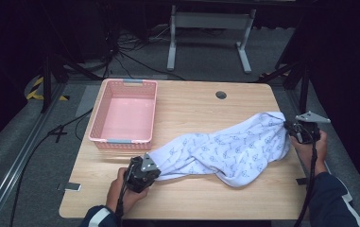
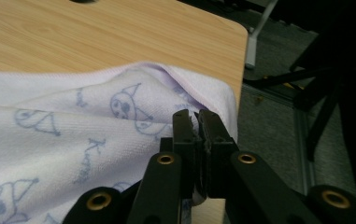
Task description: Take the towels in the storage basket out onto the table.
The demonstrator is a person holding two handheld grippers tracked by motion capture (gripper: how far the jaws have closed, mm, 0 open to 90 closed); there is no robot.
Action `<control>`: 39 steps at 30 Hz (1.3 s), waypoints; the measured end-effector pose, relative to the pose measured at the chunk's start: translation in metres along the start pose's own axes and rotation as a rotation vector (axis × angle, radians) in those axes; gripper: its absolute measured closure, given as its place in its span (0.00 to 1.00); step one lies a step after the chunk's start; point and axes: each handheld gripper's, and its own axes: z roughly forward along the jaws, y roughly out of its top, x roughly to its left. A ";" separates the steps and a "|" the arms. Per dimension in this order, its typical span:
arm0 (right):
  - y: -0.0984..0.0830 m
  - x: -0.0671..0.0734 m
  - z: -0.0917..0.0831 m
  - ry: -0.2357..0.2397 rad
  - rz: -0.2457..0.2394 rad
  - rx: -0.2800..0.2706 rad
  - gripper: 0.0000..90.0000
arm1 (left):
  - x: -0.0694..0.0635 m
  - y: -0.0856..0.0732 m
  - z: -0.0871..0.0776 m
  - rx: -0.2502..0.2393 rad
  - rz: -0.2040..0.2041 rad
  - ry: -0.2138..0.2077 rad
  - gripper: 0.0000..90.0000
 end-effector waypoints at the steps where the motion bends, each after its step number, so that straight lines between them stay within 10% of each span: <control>1: -0.002 -0.006 0.005 0.004 0.016 0.013 0.95 | 0.004 -0.004 -0.003 -0.017 -0.011 0.020 0.99; 6: -0.002 -0.012 0.011 0.004 0.034 0.013 0.95 | 0.027 -0.005 -0.007 -0.105 -0.115 0.087 0.98; 10: 0.004 -0.003 0.007 0.031 -0.005 0.007 0.72 | 0.014 0.003 -0.007 -0.128 -0.027 0.082 0.83; 15: 0.012 0.010 -0.015 0.143 -0.024 -0.028 0.61 | -0.007 0.012 -0.011 -0.203 0.098 -0.073 0.63; 18: 0.021 0.037 -0.037 0.257 -0.094 -0.077 0.59 | -0.020 0.017 0.001 -0.158 0.168 -0.142 0.60; 19: 0.024 0.061 -0.047 0.373 -0.152 -0.102 0.58 | -0.023 0.019 0.012 -0.124 0.187 -0.161 0.57; 21: 0.024 0.072 -0.049 0.405 -0.177 -0.106 0.58 | -0.024 0.021 0.017 -0.102 0.198 -0.164 0.56; 29: -0.002 0.194 -0.062 0.716 -0.472 -0.034 0.53 | -0.020 0.033 0.053 -0.052 0.187 -0.191 0.51; 33: -0.013 0.220 -0.055 0.709 -0.570 0.011 0.42 | -0.020 0.038 0.061 -0.050 0.186 -0.143 0.50; 39: -0.016 0.218 -0.040 0.688 -0.547 0.030 0.51 | -0.018 0.042 0.066 -0.048 0.186 -0.123 0.62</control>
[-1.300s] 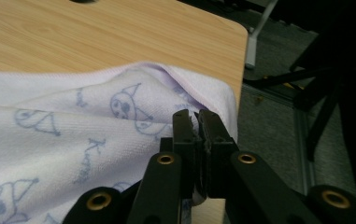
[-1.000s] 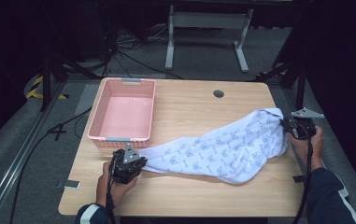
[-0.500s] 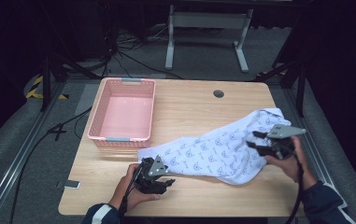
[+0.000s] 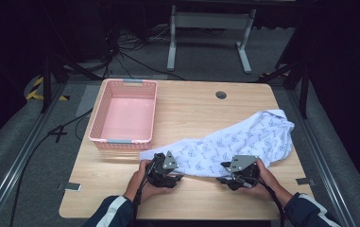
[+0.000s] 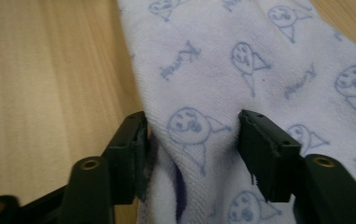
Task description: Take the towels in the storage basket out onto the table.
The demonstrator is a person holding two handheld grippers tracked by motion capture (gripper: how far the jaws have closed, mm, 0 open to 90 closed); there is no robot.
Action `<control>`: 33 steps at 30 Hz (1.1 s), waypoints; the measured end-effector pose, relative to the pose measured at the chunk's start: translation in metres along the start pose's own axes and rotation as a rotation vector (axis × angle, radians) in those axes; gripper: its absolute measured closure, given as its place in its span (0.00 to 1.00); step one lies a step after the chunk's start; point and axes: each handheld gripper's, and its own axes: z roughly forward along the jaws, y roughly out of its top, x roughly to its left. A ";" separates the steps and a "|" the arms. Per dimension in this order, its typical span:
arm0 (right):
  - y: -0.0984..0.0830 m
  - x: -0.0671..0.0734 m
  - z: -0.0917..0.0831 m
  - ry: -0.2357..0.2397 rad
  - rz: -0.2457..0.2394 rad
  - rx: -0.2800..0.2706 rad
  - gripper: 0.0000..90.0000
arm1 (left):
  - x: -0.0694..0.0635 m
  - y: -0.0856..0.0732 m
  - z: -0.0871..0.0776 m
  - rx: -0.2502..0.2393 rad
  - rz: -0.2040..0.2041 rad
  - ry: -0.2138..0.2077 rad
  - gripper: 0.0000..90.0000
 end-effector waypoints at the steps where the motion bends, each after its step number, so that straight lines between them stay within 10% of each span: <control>1: -0.001 -0.002 0.001 -0.003 0.006 -0.008 0.55 | 0.001 0.001 0.000 -0.001 0.001 0.024 0.62; 4: 0.001 -0.005 -0.002 -0.064 -0.042 0.005 0.84 | 0.002 0.005 -0.006 -0.009 0.005 0.067 0.92; 8: 0.004 -0.009 -0.016 -0.075 -0.042 -0.030 0.87 | 0.004 0.009 -0.024 -0.078 -0.002 0.044 0.94; 13: 0.013 -0.030 -0.051 -0.088 0.069 -0.190 0.86 | 0.016 0.018 -0.047 -0.160 -0.045 0.069 0.91; 18: 0.018 -0.060 -0.055 -0.141 0.151 -0.226 0.86 | 0.027 0.027 -0.037 -0.160 -0.069 0.070 0.94; 28: 0.011 -0.093 -0.015 -0.168 0.228 -0.075 0.85 | -0.016 0.052 -0.019 -0.173 0.152 -0.062 0.68; 33: 0.009 -0.095 -0.002 -0.164 0.228 -0.026 0.83 | -0.044 0.069 0.017 -0.076 0.252 -0.137 0.60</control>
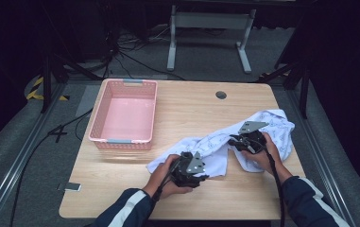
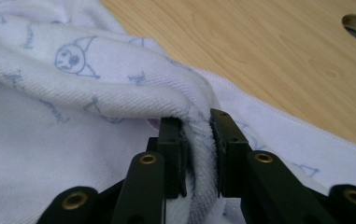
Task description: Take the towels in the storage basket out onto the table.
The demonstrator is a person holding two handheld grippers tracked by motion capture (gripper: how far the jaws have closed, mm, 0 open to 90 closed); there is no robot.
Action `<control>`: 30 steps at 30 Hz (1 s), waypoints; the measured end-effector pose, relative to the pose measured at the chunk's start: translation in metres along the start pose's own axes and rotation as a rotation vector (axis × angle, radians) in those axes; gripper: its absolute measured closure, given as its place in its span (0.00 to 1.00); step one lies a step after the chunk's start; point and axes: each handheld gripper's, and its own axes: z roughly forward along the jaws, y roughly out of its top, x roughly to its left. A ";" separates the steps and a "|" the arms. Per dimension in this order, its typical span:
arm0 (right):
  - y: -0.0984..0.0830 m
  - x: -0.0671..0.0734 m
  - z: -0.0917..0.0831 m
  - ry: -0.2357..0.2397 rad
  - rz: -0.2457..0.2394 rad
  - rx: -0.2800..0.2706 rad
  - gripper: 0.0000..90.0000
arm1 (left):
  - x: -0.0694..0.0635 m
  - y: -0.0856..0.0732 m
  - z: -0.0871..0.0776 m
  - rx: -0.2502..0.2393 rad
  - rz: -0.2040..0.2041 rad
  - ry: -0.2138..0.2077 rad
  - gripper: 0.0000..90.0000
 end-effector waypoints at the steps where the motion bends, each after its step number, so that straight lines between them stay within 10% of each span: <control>1: 0.000 0.000 0.002 0.011 0.005 0.004 0.80 | 0.000 0.002 0.007 0.023 -0.004 0.006 0.58; 11: -0.007 -0.008 -0.025 0.049 0.036 -0.060 0.50 | 0.011 -0.002 0.040 0.098 -0.063 0.027 0.50; 18: -0.026 0.003 -0.060 0.064 0.003 -0.085 0.63 | 0.020 -0.007 0.039 0.074 -0.085 0.003 0.78; 25: -0.029 0.032 -0.030 0.018 -0.103 0.022 0.60 | 0.023 -0.007 0.038 0.083 -0.086 0.009 0.95; 30: -0.032 0.026 -0.032 0.048 -0.116 0.033 0.91 | 0.023 -0.008 0.010 0.055 -0.080 0.014 0.95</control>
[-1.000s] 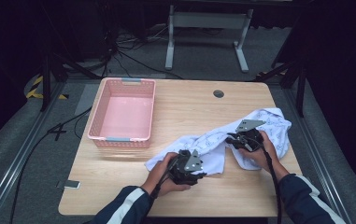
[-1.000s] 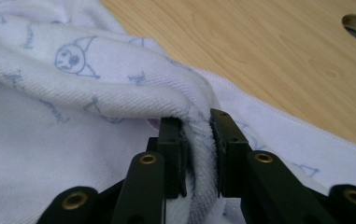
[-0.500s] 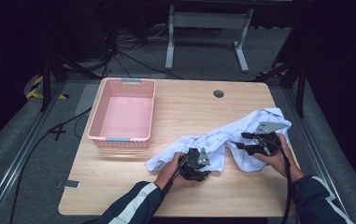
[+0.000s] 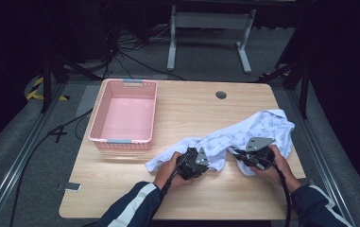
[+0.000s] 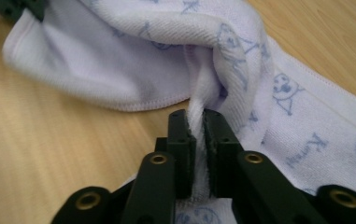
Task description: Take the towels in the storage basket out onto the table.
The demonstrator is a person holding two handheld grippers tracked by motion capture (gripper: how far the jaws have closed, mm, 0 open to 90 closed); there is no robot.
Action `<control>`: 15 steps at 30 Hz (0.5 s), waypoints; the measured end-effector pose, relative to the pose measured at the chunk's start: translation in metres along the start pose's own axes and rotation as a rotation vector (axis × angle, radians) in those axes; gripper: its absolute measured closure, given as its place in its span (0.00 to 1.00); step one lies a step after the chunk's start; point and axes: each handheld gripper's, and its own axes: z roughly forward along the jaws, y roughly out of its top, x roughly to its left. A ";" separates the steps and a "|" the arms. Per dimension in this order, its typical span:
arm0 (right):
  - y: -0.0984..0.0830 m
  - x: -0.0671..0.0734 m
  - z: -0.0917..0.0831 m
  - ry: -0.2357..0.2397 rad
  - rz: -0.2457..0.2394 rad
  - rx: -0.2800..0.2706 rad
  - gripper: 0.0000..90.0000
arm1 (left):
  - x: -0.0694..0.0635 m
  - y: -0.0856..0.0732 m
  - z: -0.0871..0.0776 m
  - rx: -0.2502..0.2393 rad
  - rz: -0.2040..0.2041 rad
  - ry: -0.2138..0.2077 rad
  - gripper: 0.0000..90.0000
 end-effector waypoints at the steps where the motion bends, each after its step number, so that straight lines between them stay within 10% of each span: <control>1: 0.001 0.000 -0.008 0.020 -0.011 -0.015 0.92 | -0.001 -0.002 -0.010 -0.009 0.012 0.004 0.95; 12: -0.011 -0.014 -0.080 0.023 0.032 -0.174 0.93 | -0.028 -0.049 -0.107 -0.182 -0.037 0.026 0.95; 15: -0.020 -0.011 -0.089 0.119 0.037 -0.175 0.93 | -0.040 -0.060 -0.116 -0.190 -0.046 -0.022 0.95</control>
